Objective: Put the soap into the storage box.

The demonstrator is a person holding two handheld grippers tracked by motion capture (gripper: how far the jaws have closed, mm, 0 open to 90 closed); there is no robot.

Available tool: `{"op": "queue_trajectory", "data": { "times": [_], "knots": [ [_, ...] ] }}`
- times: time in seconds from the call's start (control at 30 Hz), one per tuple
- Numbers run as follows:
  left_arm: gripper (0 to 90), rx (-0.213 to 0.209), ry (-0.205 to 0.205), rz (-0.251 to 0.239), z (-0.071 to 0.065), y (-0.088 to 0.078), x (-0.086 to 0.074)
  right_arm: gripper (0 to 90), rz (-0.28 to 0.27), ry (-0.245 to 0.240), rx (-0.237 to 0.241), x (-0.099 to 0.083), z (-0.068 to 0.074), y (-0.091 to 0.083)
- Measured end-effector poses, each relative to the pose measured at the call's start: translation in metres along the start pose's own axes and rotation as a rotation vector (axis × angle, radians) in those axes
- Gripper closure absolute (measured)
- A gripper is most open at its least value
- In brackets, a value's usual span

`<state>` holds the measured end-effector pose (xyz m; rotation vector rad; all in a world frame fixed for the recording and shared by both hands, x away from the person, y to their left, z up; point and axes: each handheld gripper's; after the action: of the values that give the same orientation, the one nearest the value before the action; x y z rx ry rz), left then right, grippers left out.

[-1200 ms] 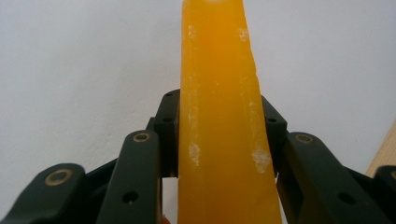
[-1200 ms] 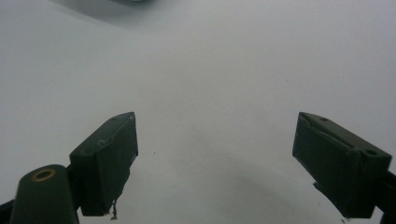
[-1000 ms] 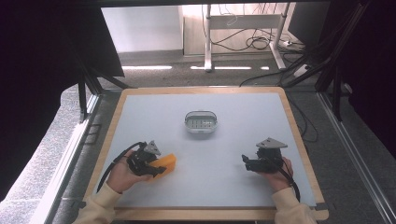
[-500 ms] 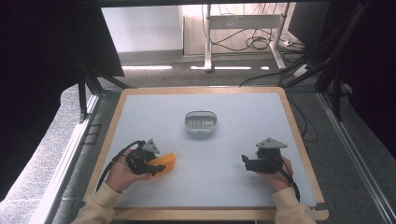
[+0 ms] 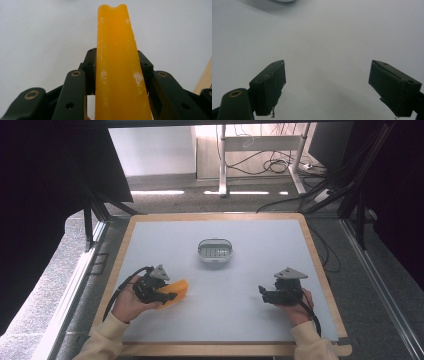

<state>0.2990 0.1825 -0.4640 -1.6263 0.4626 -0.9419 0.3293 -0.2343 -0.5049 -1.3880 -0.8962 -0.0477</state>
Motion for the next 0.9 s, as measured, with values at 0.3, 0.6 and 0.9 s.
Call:
{"op": "queue_trajectory", "data": {
  "times": [0.3,0.6,0.9],
  "knots": [
    [62.1,-0.005,0.014,-0.005,0.005,-0.008,0.012,14.3,-0.003,0.005,0.002,0.000,-0.001,0.000],
    [62.1,-0.017,0.022,0.003,0.010,-0.010,0.021,14.3,-0.003,0.005,0.005,0.000,-0.001,0.000],
    [62.1,-0.019,0.028,-0.001,0.015,-0.014,0.026,14.4,-0.003,0.007,0.006,0.000,0.000,0.000]
  ]
}}
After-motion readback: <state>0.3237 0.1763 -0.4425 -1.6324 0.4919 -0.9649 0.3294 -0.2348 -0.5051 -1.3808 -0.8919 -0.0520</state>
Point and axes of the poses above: each handheld gripper's, and its own axes: y roughly forward along the jaws, x roughly out of its top, z roughly to its left, and after that the axes turned 15 degrees about z, right-handed
